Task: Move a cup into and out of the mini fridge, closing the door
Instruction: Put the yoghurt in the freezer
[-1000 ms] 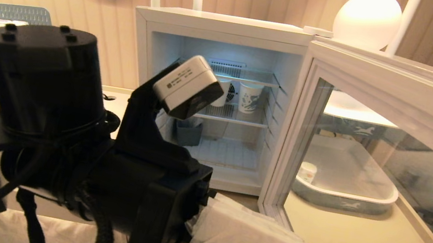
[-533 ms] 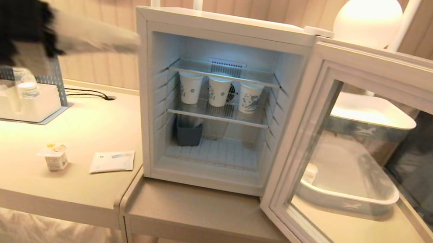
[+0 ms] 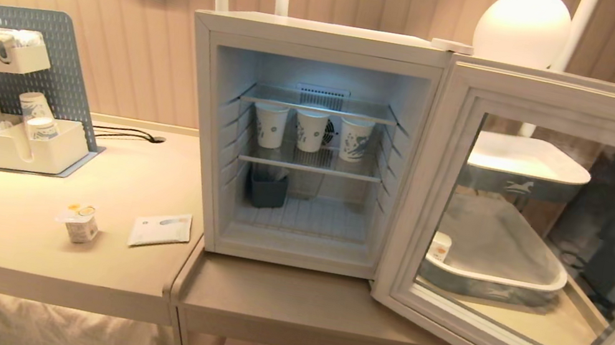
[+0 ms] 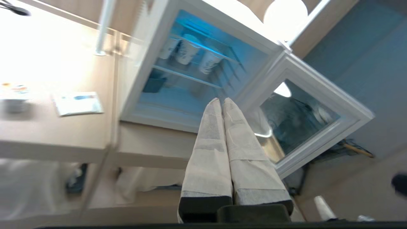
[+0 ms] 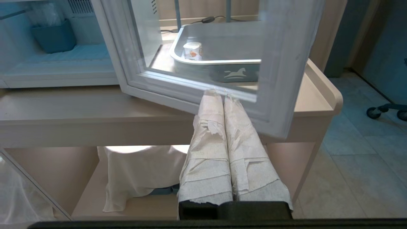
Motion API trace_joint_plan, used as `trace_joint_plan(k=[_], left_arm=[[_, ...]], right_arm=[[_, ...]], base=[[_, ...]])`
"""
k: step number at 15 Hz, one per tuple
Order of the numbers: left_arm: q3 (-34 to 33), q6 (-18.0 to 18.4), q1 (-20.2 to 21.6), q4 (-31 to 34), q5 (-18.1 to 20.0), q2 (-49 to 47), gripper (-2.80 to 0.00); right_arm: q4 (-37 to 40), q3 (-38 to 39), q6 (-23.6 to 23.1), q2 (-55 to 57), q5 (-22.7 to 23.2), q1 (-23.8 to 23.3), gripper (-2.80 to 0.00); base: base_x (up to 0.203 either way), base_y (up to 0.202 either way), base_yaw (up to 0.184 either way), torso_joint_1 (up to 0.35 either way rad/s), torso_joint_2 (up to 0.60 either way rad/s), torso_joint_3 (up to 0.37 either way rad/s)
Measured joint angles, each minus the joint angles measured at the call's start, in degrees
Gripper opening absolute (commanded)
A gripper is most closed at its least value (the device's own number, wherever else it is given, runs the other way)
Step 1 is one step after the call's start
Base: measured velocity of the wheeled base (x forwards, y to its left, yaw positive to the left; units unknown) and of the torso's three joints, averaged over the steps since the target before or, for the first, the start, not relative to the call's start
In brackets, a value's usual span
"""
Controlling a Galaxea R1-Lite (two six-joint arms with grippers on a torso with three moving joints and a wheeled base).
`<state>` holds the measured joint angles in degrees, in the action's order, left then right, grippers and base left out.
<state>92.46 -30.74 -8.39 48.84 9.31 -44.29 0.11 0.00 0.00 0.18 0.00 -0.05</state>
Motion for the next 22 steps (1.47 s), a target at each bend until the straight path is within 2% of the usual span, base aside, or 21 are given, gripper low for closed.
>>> trace_joint_plan(k=[4,6,9,10,13,14,17,20,22], left_arm=[[-2.8,5.2,8.4,5.3,0.1,10.6,-2.80],[-7.0,9.6,12.5,7.8,1.4,16.6,-2.80],[-16.8,16.3,15.9,8.5,5.5,24.2,-2.80],[-19.6,18.4,16.2,7.2,6.3,25.6,-2.80],[-25.0,20.4,16.1,2.1,7.6,27.8,-2.80],[-25.5,20.9,15.2,1.2,7.3,28.1,-2.80],[-28.7,21.2,8.4,-0.3,4.0,29.5,-2.80],[-41.9,25.5,7.5,-5.7,1.6,35.5,-2.80],[-55.2,28.7,7.7,-15.0,-3.2,39.5,-2.80]], right_arm=[[0.0,0.0,0.0,0.0,0.0,0.0,-2.80],[0.0,0.0,0.0,0.0,0.0,0.0,-2.80],[0.0,0.0,0.0,0.0,0.0,0.0,-2.80],[0.0,0.0,0.0,0.0,0.0,0.0,-2.80],[0.0,0.0,0.0,0.0,0.0,0.0,-2.80],[0.0,0.0,0.0,0.0,0.0,0.0,-2.80],[0.1,0.0,0.0,0.0,0.0,0.0,-2.80],[0.1,0.0,0.0,0.0,0.0,0.0,-2.80],[0.1,-0.1,0.0,0.0,0.0,-0.1,-2.80]], base=[[0.000,0.000,0.000,0.000,0.00,0.000],[0.000,0.000,0.000,0.000,0.00,0.000],[0.000,0.000,0.000,0.000,0.00,0.000],[0.000,0.000,0.000,0.000,0.00,0.000],[0.000,0.000,0.000,0.000,0.00,0.000],[0.000,0.000,0.000,0.000,0.00,0.000],[0.000,0.000,0.000,0.000,0.00,0.000],[0.000,0.000,0.000,0.000,0.00,0.000],[0.000,0.000,0.000,0.000,0.00,0.000]])
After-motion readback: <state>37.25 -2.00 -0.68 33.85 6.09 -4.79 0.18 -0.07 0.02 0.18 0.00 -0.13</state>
